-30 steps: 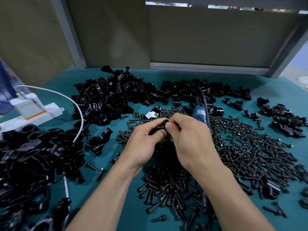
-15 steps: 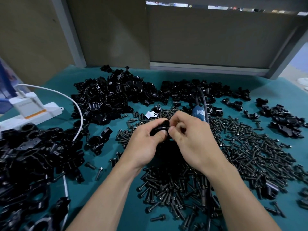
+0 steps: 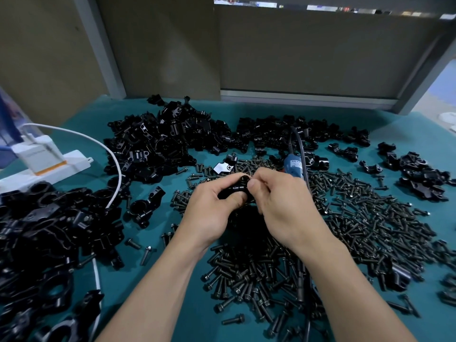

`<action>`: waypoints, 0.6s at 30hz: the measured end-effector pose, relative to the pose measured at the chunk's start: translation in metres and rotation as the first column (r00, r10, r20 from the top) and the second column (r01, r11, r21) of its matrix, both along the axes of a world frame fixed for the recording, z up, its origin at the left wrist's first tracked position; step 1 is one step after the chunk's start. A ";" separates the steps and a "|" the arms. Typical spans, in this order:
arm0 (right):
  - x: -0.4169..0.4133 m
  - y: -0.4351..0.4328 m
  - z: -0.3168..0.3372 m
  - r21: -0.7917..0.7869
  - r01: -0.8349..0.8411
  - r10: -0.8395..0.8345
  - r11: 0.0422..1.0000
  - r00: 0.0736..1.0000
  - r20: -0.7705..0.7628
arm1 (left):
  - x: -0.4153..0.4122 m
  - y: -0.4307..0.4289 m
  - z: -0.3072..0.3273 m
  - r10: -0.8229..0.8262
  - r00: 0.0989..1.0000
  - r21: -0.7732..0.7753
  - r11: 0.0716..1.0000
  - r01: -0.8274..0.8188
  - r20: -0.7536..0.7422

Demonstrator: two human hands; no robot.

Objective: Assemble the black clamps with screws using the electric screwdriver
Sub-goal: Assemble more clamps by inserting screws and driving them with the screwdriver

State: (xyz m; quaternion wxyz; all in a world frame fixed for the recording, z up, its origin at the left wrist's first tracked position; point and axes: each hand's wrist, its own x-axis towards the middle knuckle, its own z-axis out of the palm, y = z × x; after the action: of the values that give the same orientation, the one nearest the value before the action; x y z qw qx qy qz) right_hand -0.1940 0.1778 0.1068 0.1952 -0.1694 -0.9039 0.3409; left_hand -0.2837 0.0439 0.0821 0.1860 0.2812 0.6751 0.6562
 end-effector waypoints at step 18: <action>-0.003 -0.001 0.000 -0.069 0.007 -0.008 0.998 1.000 -0.018 | -0.001 -0.001 0.004 0.031 0.999 -0.004 1.000 -0.031 -0.039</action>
State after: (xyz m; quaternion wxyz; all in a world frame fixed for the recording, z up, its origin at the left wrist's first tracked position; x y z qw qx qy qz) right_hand -0.1968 0.1771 0.1072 0.1990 -0.1765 -0.8890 0.3728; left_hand -0.2851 0.0428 0.0859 0.1632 0.2832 0.6844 0.6518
